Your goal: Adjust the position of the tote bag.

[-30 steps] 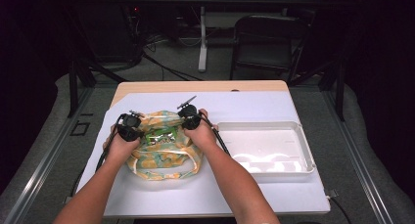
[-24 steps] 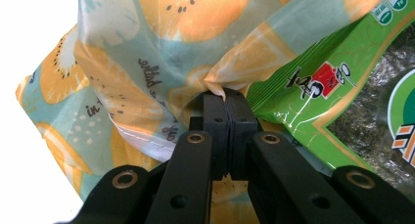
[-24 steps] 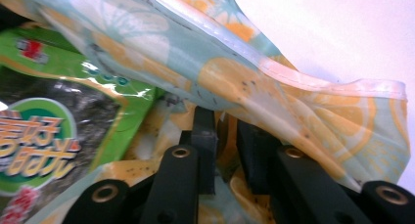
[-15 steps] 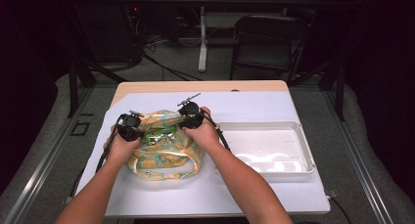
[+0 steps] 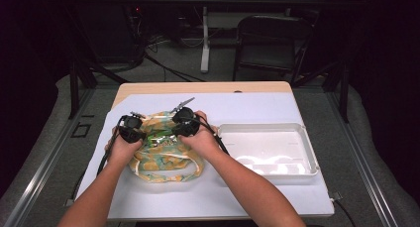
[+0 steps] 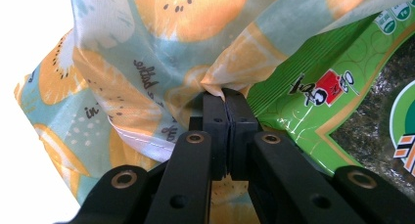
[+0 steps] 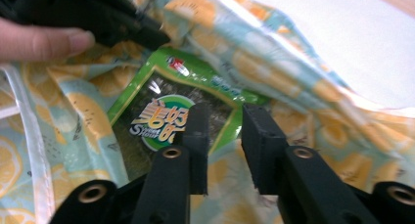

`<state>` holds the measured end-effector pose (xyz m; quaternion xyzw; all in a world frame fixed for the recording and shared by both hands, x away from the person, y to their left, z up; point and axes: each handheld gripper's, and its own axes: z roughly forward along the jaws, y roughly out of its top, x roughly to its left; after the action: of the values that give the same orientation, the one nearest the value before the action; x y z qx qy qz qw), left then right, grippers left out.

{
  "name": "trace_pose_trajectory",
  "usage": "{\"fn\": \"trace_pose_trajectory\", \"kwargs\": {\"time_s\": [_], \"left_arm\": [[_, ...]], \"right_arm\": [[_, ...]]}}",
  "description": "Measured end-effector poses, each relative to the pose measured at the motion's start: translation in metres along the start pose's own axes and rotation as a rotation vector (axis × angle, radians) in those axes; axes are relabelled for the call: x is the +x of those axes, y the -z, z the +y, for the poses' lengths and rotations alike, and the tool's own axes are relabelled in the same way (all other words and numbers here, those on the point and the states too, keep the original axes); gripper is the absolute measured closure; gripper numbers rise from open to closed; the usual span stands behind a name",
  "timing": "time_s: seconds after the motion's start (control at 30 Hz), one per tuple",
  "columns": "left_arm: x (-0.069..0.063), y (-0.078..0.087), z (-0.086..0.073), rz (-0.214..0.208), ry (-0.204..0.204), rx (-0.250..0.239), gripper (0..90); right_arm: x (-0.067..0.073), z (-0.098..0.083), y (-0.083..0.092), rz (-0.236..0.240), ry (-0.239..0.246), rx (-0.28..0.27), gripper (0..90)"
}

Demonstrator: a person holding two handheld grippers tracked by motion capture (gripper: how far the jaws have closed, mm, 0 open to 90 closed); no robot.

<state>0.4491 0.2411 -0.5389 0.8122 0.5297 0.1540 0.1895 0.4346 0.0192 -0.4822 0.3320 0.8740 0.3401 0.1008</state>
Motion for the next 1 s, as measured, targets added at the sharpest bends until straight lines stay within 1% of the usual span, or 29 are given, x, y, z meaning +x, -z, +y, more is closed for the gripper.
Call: {"fn": "trace_pose_trajectory", "kwargs": {"time_s": [0.07, 0.1, 0.13, 0.2, 0.23, 0.27, 0.3, 0.33, 0.37, 0.43, 0.47, 0.6, 0.67, 0.7, 0.73, 0.8, 0.87, 1.0], "left_arm": [[0.001, 0.0, 0.0, -0.001, 0.001, 0.001, 89.2], [0.001, 0.0, 0.0, -0.003, 0.001, 0.0, 89.2], [0.001, 0.0, 0.0, -0.003, 0.002, 0.0, 89.2], [0.001, 0.0, 0.0, -0.002, 0.001, 0.002, 89.2], [0.001, 0.0, 0.0, -0.002, 0.003, 0.0, 89.2], [0.001, 0.0, 0.0, -0.006, 0.006, 0.0, 89.2], [0.001, 0.0, 0.0, -0.006, 0.005, -0.001, 89.3], [0.001, 0.0, 0.0, -0.009, 0.006, -0.003, 89.2], [0.002, 0.0, 0.0, -0.011, 0.007, -0.006, 89.3], [0.002, 0.0, 0.0, -0.013, 0.007, -0.005, 89.3], [0.002, 0.0, 0.0, -0.013, 0.007, -0.005, 89.4], [0.003, 0.0, -0.001, -0.014, 0.012, -0.005, 89.4], [0.002, 0.0, -0.001, -0.014, 0.013, -0.006, 89.4], [0.002, 0.0, -0.001, -0.014, 0.011, -0.006, 89.4], [0.002, 0.0, -0.001, -0.014, 0.01, -0.005, 89.4], [0.002, 0.0, -0.001, -0.013, 0.01, -0.006, 89.4], [0.002, 0.0, -0.001, -0.012, 0.01, -0.006, 89.4], [0.002, 0.0, -0.001, -0.009, 0.009, -0.009, 89.1]], "right_arm": [[0.004, 0.0, -0.005, -0.009, 0.014, 0.003, 77.3], [0.005, 0.0, -0.008, -0.016, 0.027, 0.017, 79.8], [0.006, -0.001, -0.01, -0.023, 0.025, 0.019, 81.4], [0.006, -0.001, -0.013, -0.031, 0.025, 0.038, 85.0], [0.004, -0.001, -0.015, -0.031, 0.034, 0.046, 86.6], [0.004, -0.001, -0.016, -0.031, 0.03, 0.066, 88.5], [0.002, -0.002, -0.018, -0.03, 0.036, 0.074, 90.0], [0.002, -0.003, -0.019, -0.031, 0.035, 0.093, 90.0], [0.001, -0.004, -0.02, -0.031, 0.04, 0.1, 90.0], [0.0, -0.007, -0.021, -0.029, 0.043, 0.137, 90.0], [0.0, -0.009, -0.021, -0.029, 0.05, 0.17, 90.0], [-0.001, -0.018, -0.022, -0.027, 0.059, 0.248, 90.0], [-0.002, -0.023, -0.022, -0.024, 0.054, 0.265, 90.0], [-0.003, -0.025, -0.021, -0.023, 0.06, 0.273, 90.0], [-0.003, -0.027, -0.021, -0.023, 0.062, 0.276, 90.0], [-0.004, -0.032, -0.021, -0.025, 0.047, 0.282, 90.0], [-0.005, -0.036, -0.021, -0.024, 0.047, 0.284, 90.0], [-0.008, -0.042, -0.022, -0.024, 0.032, 0.291, 90.0]]}}
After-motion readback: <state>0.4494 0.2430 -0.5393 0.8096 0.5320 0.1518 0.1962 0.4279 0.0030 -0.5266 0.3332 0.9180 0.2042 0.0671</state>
